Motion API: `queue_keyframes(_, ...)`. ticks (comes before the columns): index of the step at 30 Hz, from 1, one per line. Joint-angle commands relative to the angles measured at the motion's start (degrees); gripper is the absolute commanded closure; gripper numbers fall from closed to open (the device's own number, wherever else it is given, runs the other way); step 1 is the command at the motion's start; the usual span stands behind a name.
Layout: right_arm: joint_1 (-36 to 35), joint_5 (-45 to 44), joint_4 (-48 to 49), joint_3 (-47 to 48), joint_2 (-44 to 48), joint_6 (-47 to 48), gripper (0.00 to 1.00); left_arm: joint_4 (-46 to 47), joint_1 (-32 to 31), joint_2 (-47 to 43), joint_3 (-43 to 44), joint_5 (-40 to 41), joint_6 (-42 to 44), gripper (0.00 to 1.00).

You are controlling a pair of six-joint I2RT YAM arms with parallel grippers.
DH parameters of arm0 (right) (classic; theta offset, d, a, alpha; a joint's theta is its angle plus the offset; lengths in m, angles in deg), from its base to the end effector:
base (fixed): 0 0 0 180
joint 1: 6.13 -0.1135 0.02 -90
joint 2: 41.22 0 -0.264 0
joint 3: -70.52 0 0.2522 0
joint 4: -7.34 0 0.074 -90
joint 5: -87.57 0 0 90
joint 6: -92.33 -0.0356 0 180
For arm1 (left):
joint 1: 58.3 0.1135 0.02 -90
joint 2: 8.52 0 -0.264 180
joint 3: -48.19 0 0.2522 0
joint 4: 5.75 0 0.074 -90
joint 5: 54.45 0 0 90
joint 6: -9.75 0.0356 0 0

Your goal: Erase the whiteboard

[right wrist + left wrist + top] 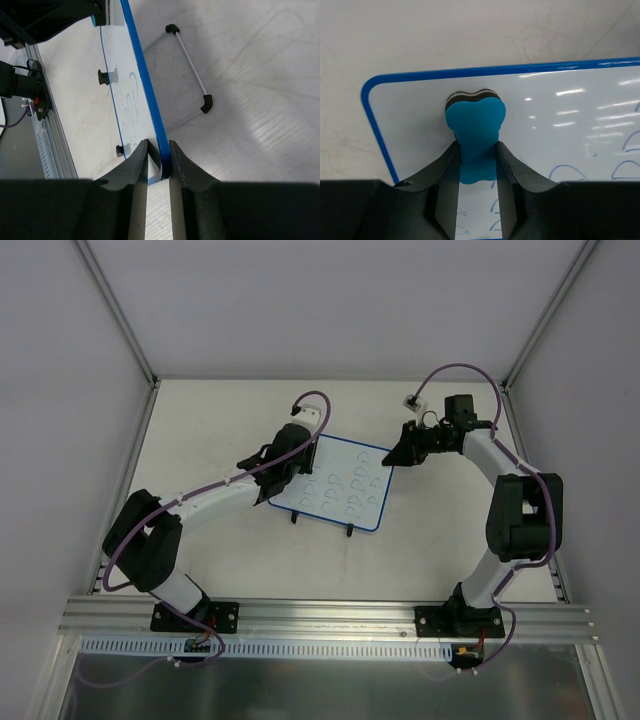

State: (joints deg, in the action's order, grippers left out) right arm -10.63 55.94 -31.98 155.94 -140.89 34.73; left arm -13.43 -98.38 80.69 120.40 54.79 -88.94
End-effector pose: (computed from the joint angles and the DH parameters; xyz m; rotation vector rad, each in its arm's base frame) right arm 0.3603 0.0588 0.2371 -1.0411 1.8887 0.9815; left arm 0.2794 -0.2198 0.2588 0.3270 1.9553 -0.2173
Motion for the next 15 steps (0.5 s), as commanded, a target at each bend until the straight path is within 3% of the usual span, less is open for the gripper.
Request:
queue_keyframes(1,-0.4,-4.4,-0.4,-0.6,2.8,3.1,1.0,-1.7,-4.1,4.7,4.7,-0.7,1.1,1.0)
queue_keyframes(5,-0.6,-4.7,-0.4,-0.8,2.8,3.1,1.0,-2.0,-6.5,9.0,9.3,-2.5,-0.4,1.0)
queue_keyframes(15,-1.0,-5.5,-0.4,-1.1,3.1,3.2,1.0,-4.9,-14.6,17.8,18.7,-6.7,8.2,1.0)
